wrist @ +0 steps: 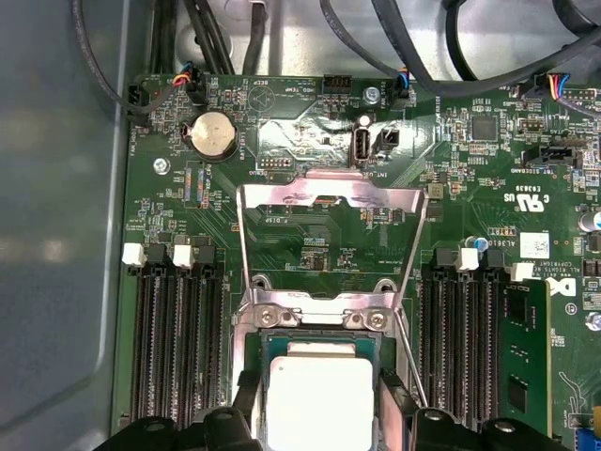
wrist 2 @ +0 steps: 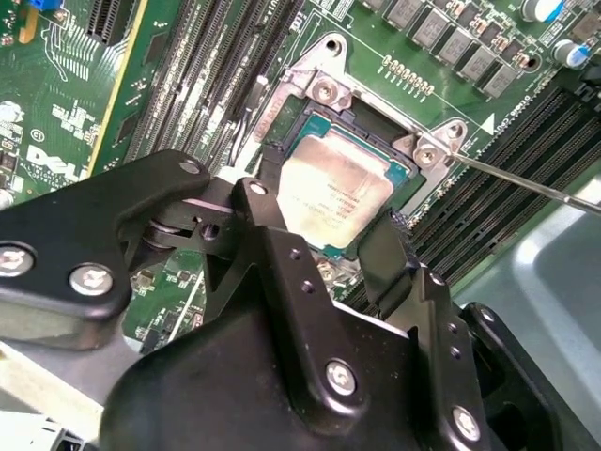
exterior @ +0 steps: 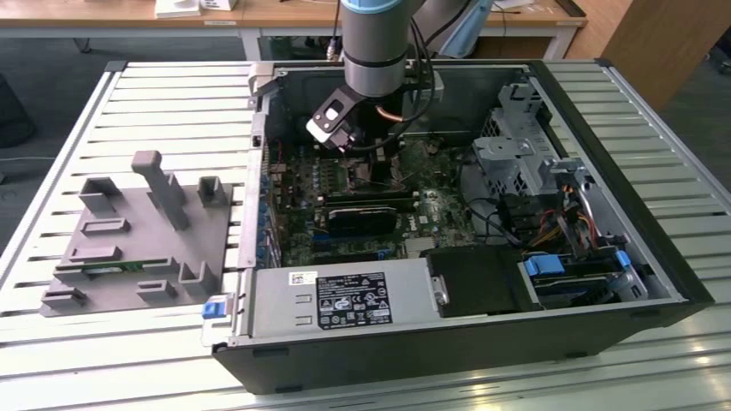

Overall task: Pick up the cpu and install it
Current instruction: 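Place the cpu into insertion slot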

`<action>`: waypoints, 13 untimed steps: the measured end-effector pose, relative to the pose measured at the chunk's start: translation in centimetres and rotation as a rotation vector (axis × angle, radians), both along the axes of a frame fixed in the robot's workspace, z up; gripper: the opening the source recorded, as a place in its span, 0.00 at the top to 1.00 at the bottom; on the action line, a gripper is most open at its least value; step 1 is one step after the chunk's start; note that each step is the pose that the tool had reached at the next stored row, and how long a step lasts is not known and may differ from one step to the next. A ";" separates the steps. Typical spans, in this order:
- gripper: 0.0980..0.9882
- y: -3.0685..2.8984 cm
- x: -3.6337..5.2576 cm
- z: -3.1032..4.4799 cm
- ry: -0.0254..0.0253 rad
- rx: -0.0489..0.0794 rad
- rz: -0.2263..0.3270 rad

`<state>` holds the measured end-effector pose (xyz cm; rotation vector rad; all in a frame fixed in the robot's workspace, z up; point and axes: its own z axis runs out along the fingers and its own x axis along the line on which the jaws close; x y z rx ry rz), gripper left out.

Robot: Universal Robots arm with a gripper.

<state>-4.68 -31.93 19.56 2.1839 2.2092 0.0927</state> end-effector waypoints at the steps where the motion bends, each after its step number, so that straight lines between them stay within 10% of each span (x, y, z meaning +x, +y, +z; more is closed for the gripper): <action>1: 0.44 0.01 0.00 0.06 0.0000 0.000 0.000; 5: 0.44 0.00 0.00 0.77 -0.0002 0.000 0.000; 13: 0.78 0.01 0.01 1.39 0.0011 -0.003 0.000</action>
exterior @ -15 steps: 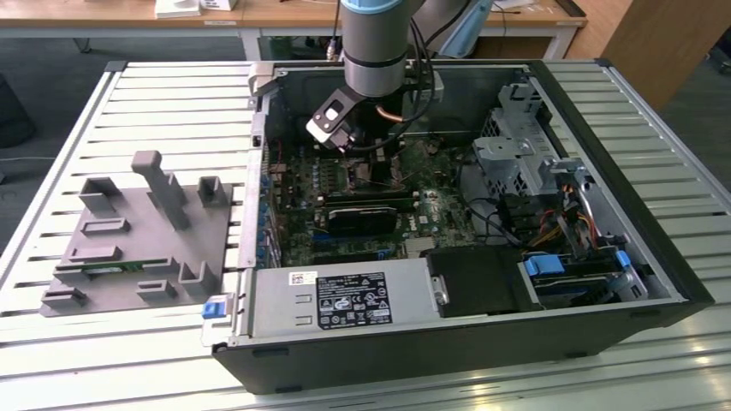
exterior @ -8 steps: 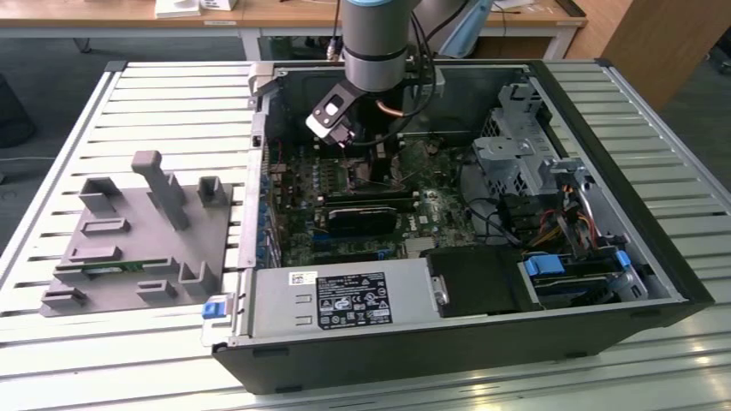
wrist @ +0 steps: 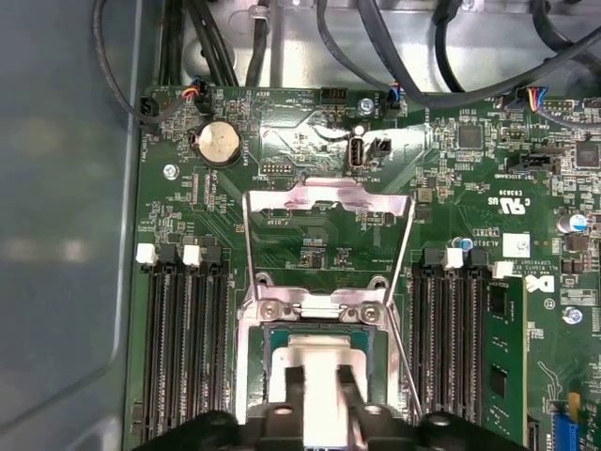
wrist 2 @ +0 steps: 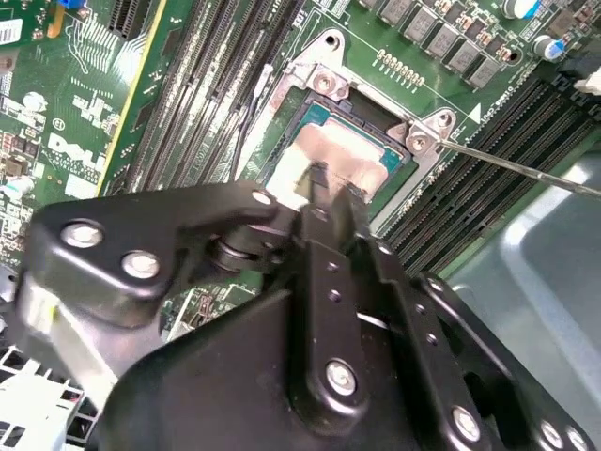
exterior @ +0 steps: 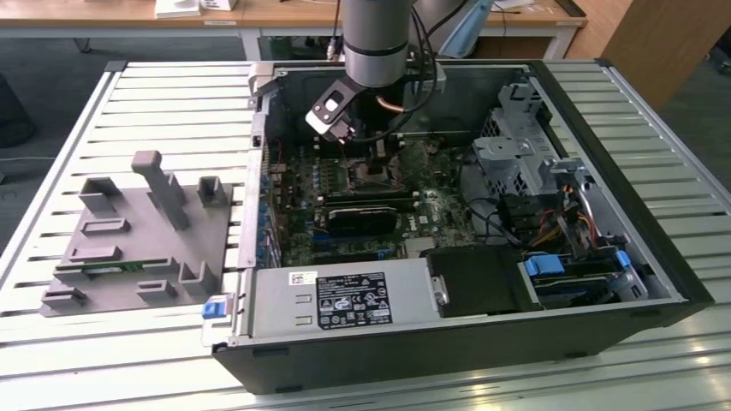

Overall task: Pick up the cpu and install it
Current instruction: 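Place the cpu into insertion slot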

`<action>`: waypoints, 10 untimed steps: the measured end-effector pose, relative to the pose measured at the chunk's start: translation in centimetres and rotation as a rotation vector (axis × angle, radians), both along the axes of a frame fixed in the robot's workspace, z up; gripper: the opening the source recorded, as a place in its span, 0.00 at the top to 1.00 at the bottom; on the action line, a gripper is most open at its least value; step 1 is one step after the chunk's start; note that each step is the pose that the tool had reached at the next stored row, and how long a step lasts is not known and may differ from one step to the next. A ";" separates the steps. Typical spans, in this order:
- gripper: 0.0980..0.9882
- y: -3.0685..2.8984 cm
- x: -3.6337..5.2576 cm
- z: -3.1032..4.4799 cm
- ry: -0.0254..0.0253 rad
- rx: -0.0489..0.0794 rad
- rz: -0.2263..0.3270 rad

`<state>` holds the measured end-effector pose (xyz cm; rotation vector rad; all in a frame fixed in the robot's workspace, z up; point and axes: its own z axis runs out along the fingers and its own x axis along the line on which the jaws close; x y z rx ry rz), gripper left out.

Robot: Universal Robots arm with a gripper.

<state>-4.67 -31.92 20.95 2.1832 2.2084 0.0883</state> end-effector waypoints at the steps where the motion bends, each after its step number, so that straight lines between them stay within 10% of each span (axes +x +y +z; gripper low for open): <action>1: 0.92 0.00 0.01 0.09 0.0007 -0.001 0.000; 10: 0.99 0.00 0.05 0.63 0.0030 -0.002 0.000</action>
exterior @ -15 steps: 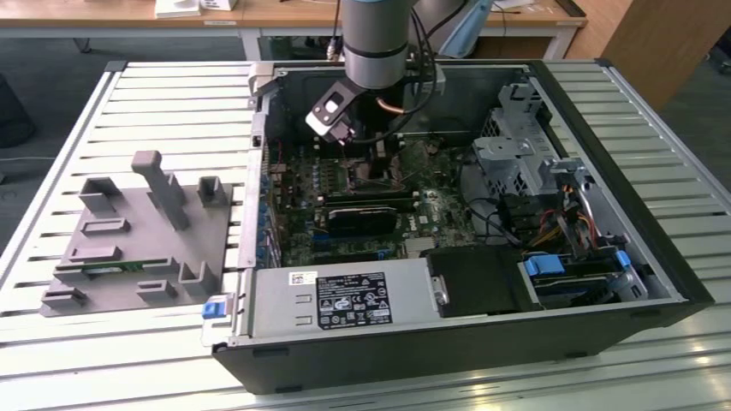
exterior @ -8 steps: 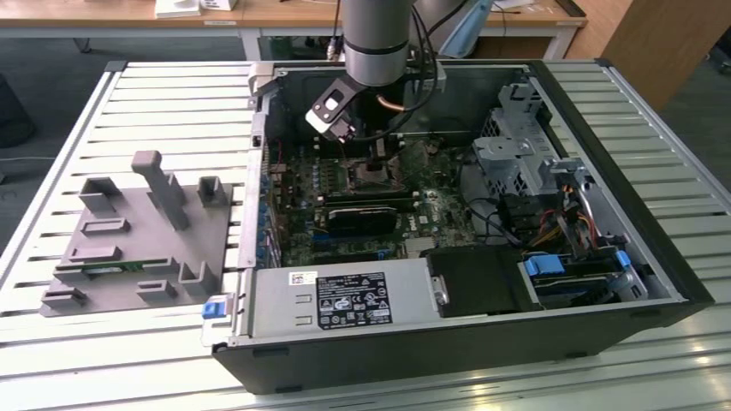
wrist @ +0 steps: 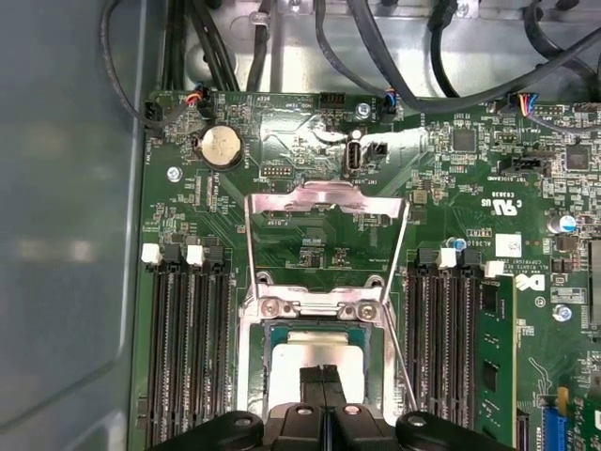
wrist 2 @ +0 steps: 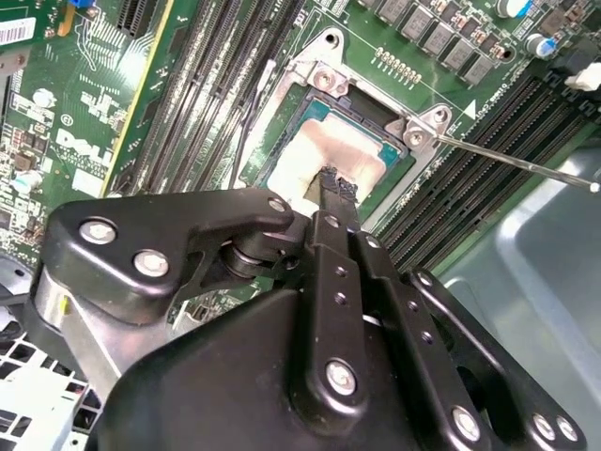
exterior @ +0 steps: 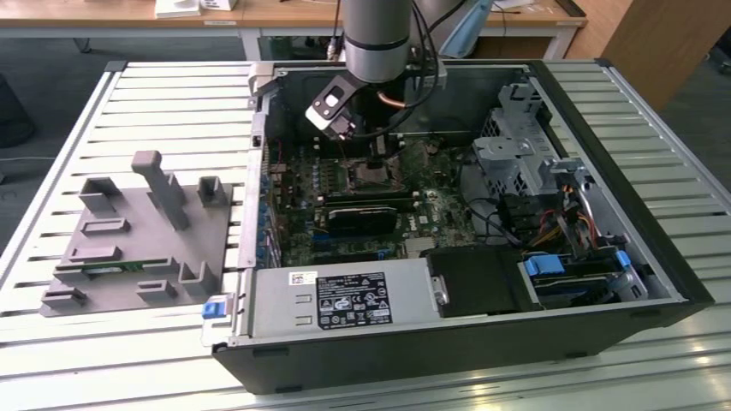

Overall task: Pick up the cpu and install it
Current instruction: 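Place the cpu into insertion slot, then close the cpu cover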

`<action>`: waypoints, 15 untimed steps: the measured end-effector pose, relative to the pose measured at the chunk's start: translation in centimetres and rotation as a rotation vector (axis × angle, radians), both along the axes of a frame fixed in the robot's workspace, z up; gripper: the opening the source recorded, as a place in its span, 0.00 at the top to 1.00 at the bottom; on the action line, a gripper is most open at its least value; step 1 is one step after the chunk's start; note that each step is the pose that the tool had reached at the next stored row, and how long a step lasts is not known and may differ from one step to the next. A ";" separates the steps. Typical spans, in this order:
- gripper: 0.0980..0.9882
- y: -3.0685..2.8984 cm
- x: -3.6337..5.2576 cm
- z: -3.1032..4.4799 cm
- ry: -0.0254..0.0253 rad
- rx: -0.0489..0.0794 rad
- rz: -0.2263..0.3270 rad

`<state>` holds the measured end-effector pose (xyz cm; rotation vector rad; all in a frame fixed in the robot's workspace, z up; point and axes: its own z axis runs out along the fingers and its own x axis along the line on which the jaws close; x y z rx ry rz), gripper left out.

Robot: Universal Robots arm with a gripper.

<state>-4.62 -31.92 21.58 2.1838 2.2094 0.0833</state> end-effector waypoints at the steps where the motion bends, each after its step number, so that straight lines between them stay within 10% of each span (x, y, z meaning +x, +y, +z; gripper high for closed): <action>1: 0.99 0.00 0.00 0.08 0.0005 0.000 0.000; 15: 0.99 0.00 0.01 1.37 0.0027 0.000 0.000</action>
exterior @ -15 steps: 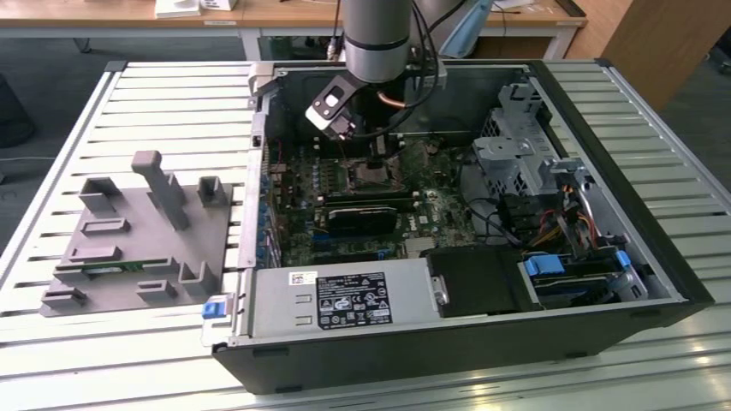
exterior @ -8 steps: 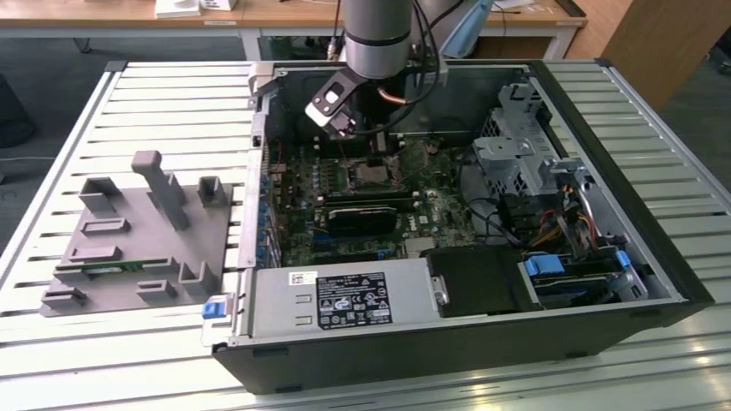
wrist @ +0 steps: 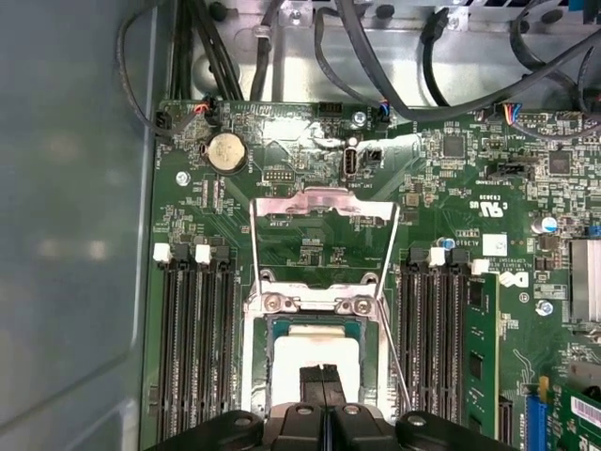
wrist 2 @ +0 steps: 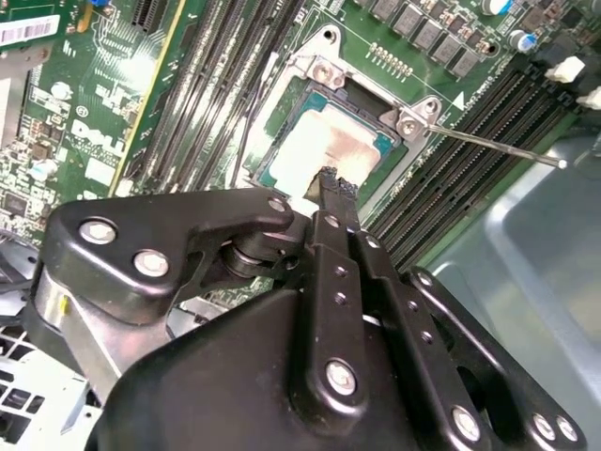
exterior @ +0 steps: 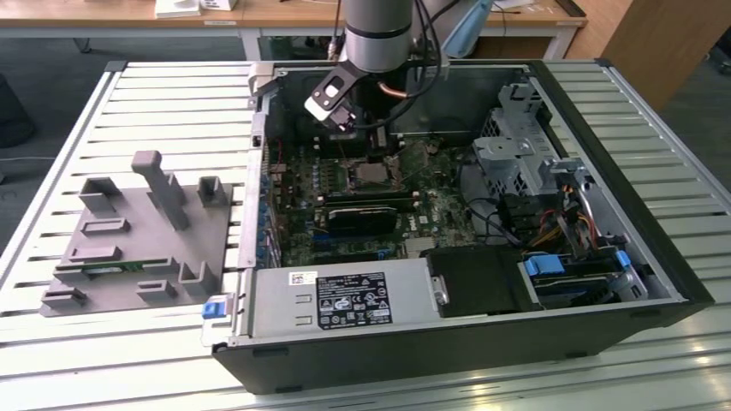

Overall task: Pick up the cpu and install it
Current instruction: 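Close the cpu cover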

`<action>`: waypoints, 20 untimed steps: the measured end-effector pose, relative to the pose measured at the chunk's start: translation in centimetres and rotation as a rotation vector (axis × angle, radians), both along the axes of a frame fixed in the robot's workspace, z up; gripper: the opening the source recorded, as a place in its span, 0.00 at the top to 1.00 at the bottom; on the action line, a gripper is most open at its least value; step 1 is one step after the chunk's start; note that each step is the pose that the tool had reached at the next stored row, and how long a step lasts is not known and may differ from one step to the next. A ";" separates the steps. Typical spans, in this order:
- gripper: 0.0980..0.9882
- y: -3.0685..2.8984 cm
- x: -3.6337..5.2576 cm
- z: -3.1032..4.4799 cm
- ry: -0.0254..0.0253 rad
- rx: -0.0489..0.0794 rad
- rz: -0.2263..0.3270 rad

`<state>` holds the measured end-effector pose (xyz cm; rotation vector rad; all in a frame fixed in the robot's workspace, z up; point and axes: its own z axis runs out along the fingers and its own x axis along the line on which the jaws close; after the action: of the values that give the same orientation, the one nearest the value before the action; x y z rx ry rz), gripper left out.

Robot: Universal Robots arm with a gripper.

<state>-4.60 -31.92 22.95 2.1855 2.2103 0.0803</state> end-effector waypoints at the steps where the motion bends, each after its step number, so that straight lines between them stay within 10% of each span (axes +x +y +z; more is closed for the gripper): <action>1: 0.99 0.00 0.00 0.05 0.0000 0.000 0.000; 7: 0.99 0.00 0.00 0.73 0.0011 0.000 0.000; 13: 0.99 0.00 0.00 3.00 0.0013 0.000 0.000; 20: 0.99 -0.94 0.02 3.14 0.0011 0.000 0.000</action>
<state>-4.58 -32.87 26.09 2.1863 2.2111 0.0796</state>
